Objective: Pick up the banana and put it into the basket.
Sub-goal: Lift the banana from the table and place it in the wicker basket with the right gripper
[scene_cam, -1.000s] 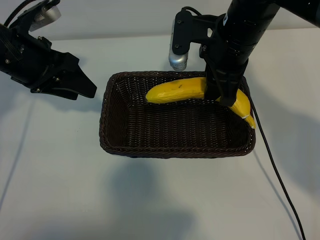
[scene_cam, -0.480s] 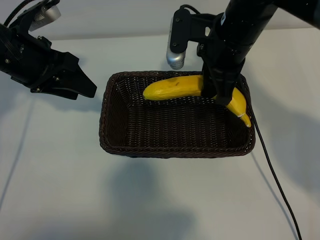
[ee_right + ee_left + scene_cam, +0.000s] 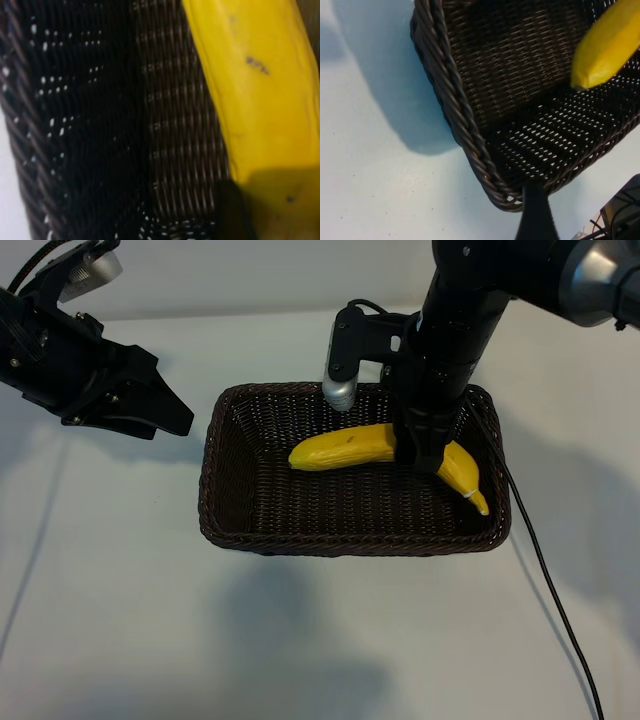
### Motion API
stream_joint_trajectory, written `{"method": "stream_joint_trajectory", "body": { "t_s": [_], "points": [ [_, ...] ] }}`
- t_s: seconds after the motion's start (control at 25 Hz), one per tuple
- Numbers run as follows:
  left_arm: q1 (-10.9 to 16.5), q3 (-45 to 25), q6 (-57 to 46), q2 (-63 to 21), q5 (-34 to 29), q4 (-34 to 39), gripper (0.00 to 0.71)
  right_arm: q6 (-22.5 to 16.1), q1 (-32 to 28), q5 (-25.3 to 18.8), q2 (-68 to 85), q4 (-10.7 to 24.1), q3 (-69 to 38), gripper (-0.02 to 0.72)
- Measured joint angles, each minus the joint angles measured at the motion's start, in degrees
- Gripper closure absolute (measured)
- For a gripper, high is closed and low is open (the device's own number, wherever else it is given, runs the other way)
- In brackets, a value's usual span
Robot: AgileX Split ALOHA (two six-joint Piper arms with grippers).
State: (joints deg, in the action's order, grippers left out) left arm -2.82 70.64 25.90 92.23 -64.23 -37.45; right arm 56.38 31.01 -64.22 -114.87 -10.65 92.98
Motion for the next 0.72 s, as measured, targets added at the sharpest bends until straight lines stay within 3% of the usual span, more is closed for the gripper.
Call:
{"method": "stream_joint_trajectory", "body": {
  "t_s": [0.52,0.72],
  "points": [
    [0.00,0.00,0.12,0.00,0.00,0.00,0.184,0.88,0.00,2.27,-2.08,0.00,0.00,0.283],
    [0.00,0.00,0.23,0.00,0.00,0.00,0.184,-0.62,0.00,2.84,-2.11,0.00,0.00,0.283]
  ]
}}
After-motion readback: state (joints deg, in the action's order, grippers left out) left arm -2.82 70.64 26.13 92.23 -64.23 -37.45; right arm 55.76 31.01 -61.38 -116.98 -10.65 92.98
